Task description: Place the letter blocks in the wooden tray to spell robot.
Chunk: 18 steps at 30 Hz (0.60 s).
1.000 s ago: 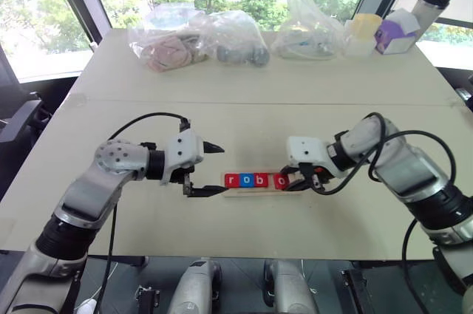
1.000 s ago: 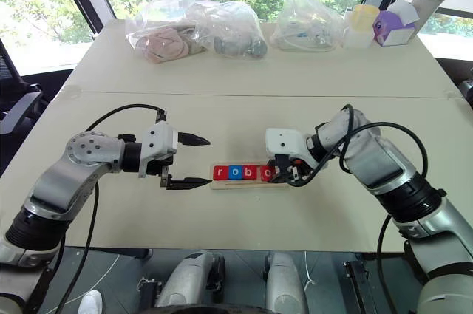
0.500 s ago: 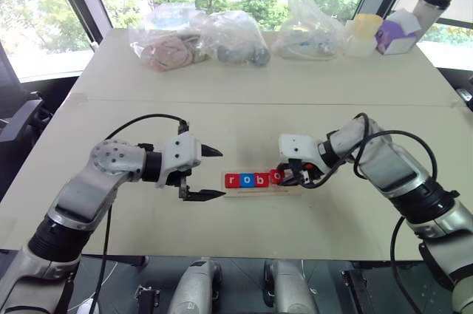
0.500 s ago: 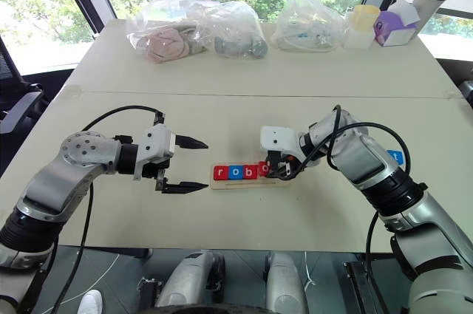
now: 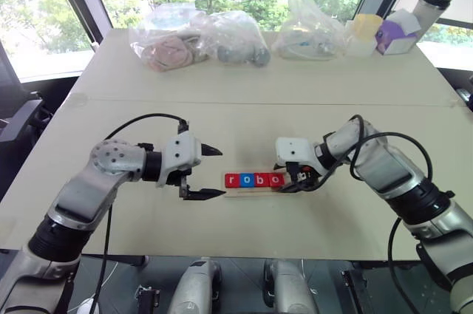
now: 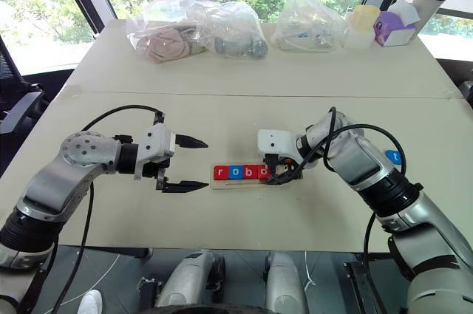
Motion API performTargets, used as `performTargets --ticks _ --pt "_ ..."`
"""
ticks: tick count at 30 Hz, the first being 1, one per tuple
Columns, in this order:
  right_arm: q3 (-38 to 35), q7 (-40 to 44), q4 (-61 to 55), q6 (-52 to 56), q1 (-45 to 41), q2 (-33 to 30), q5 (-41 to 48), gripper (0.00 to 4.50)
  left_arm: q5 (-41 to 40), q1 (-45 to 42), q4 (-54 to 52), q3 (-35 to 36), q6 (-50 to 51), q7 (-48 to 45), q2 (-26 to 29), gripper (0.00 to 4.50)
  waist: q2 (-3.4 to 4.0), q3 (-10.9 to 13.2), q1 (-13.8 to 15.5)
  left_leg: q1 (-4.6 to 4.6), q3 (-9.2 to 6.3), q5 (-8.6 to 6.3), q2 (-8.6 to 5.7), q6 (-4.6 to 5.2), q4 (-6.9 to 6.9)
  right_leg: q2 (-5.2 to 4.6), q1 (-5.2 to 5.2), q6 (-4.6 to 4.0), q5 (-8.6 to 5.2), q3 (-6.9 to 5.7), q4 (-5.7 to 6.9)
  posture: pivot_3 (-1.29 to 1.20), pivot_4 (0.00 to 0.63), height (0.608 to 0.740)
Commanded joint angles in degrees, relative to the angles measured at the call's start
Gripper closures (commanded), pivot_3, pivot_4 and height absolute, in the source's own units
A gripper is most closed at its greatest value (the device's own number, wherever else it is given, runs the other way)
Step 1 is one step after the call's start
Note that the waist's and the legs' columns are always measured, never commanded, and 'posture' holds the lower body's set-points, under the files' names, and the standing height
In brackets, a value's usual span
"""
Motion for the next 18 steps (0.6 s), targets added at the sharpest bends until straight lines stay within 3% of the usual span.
performTargets --ticks 1,9,18 --pt "-0.8 0.2 -0.5 -0.7 -1.9 -0.2 -0.3 0.01 0.0 -1.0 -2.1 0.4 -0.3 0.3 0.0 0.00 0.00 0.0 0.0 0.00 0.00 0.00 0.00 0.00 0.00 0.00 0.00 0.00 0.00 0.00 0.00 0.00 0.150 0.740" --pt "-5.0 -1.9 0.3 0.5 -4.9 -0.5 0.8 0.01 -0.1 -0.9 -2.4 0.2 0.0 0.7 -0.3 0.00 0.00 0.0 -0.1 0.01 -0.01 0.01 0.00 -0.02 0.00 0.00 -0.02 0.00 0.00 0.00 0.04 0.00 0.150 0.740" --pt "-4.0 -2.6 0.6 -0.1 -2.3 -0.6 0.4 0.01 0.1 -1.6 -1.9 -0.3 -0.2 0.6 -0.8 0.00 -0.01 0.0 0.0 0.02 -0.02 0.02 -0.01 -0.03 0.00 0.00 -0.01 0.00 0.00 0.00 0.09 0.00 0.150 0.740"
